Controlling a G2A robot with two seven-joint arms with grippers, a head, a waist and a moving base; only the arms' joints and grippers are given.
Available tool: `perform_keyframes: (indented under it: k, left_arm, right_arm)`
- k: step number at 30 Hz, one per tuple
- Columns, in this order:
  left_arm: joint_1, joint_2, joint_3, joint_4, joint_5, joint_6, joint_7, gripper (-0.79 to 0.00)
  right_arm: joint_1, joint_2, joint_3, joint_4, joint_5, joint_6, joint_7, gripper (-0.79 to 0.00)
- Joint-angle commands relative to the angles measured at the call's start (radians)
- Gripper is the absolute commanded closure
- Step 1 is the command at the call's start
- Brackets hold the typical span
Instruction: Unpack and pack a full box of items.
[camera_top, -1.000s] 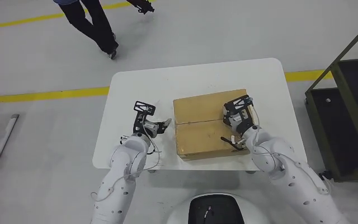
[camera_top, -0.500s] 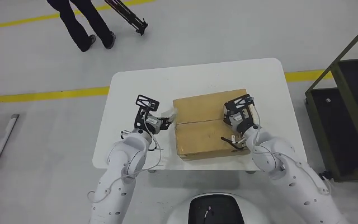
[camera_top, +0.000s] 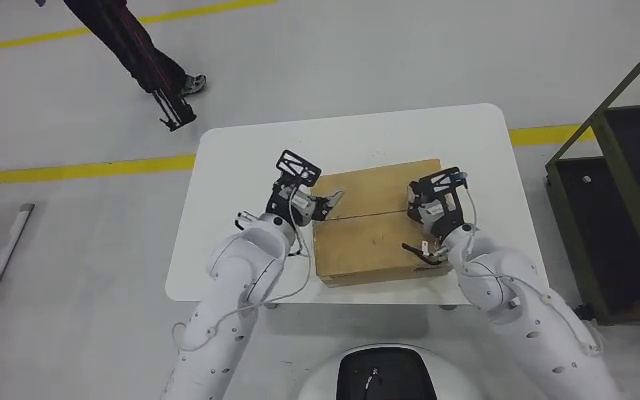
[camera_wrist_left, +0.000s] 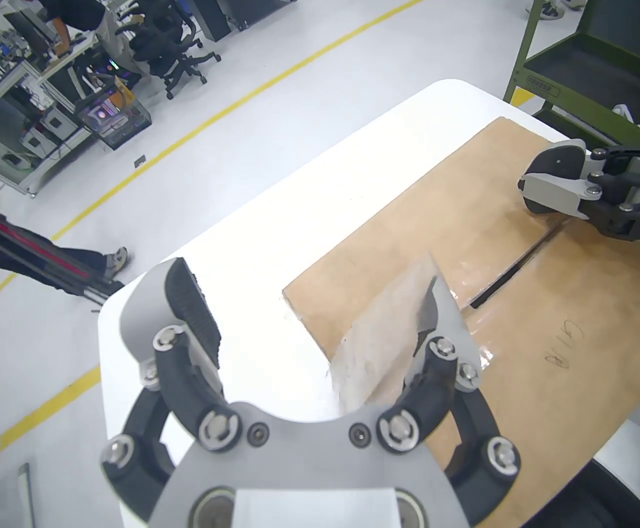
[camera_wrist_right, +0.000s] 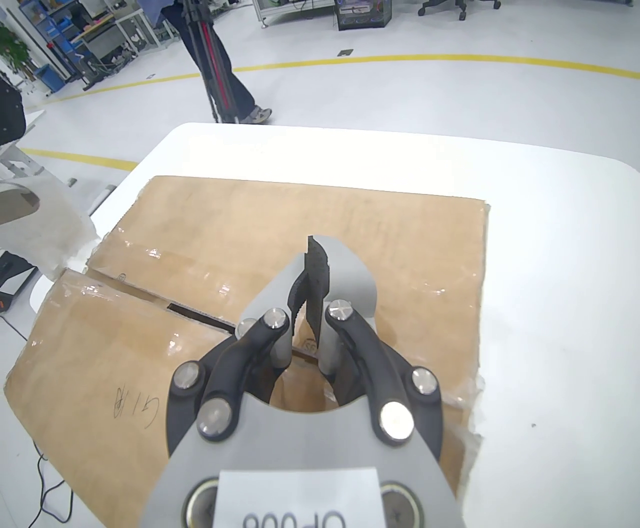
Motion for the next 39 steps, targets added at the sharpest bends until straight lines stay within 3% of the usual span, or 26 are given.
perform_keyframes:
  k: [1,12,27,33,39]
  left_arm:
    - [-0.026,-0.006,0.031,0.005,0.021,0.007,-0.005,-0.785]
    - [-0.157,-0.052,0.195,0.066,0.093,0.028,-0.023,-0.785]
    - [-0.264,-0.130,0.366,0.184,0.100,0.074,-0.014,-0.785]
    - [-0.282,-0.152,0.383,0.193,0.086,0.077,-0.022,-0.785]
    - [-0.252,-0.150,0.334,0.124,0.089,0.068,-0.071,-0.785]
  right_arm:
    - [-0.009,0.001,0.012,-0.005,0.003,0.002,-0.001,0.000]
    - [-0.064,0.009,0.103,-0.038,0.024,0.015,-0.015,0.000]
    - [-0.165,0.022,0.263,-0.085,0.080,0.011,-0.044,0.000]
    - [-0.200,0.027,0.318,-0.111,0.122,-0.014,-0.043,0.000]
    - [-0.207,0.031,0.368,-0.152,0.154,-0.027,-0.043,0.000]
